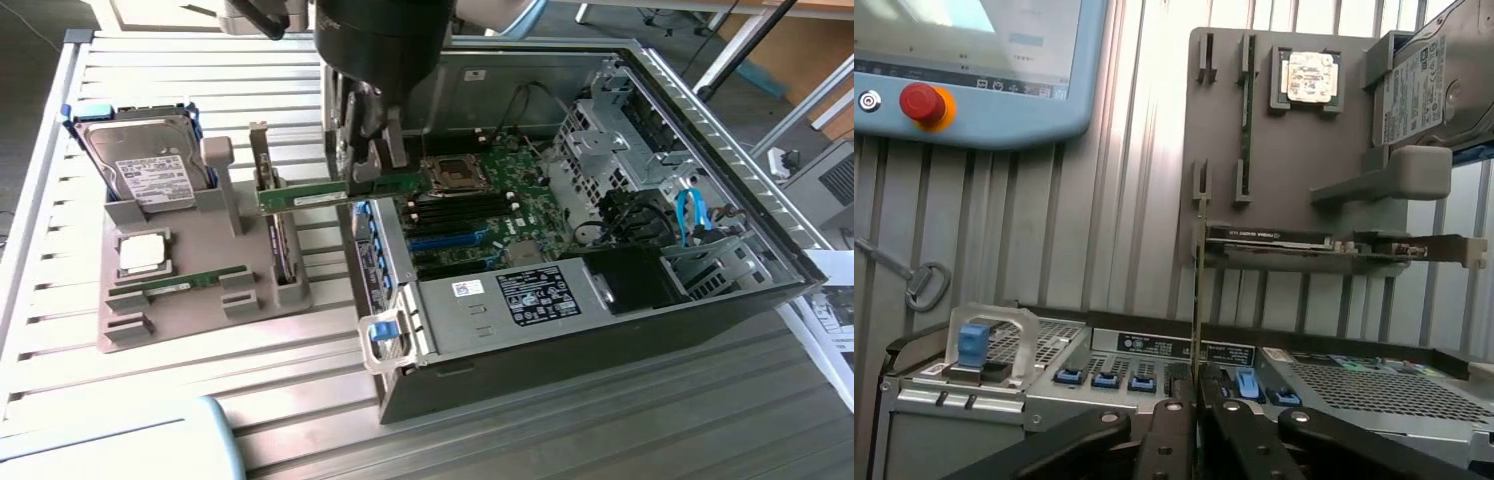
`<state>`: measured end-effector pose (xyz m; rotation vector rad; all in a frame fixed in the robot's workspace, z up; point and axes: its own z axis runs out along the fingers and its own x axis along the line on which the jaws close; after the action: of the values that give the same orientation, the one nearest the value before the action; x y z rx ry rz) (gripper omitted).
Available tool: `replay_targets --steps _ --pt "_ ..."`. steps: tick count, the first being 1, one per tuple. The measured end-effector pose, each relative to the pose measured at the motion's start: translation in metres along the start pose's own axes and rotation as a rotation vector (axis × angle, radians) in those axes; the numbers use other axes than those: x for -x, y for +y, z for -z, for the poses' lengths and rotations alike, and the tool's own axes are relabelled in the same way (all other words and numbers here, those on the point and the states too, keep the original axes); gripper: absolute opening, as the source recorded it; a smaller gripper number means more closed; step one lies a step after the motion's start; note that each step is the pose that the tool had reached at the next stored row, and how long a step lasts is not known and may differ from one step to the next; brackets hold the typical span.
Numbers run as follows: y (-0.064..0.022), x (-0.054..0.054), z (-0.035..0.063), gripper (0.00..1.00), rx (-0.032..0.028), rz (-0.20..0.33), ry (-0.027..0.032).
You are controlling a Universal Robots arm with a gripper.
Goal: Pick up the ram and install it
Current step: 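Pick up the ram and move it above insertion slot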
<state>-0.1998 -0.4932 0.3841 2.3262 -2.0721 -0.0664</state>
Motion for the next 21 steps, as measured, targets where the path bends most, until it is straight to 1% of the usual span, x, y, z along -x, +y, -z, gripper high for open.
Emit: replay_targets --steps 5,10,14,16,21 --pt "-0.0121 -0.001 0.0006 0.14 -0.0001 -0.005 -0.0002" --pt "-0.0277 -0.003 0.0009 0.14 0.0002 -0.007 -0.0003" --pt "-0.0414 -0.003 -0.0008 0.14 0.0012 -0.008 0.0" --pt "-0.0485 -0.002 -0.0022 0.14 0.0018 -0.009 0.0008" --pt "-0.0624 0.006 -0.0046 0.14 0.0025 -0.009 0.002"
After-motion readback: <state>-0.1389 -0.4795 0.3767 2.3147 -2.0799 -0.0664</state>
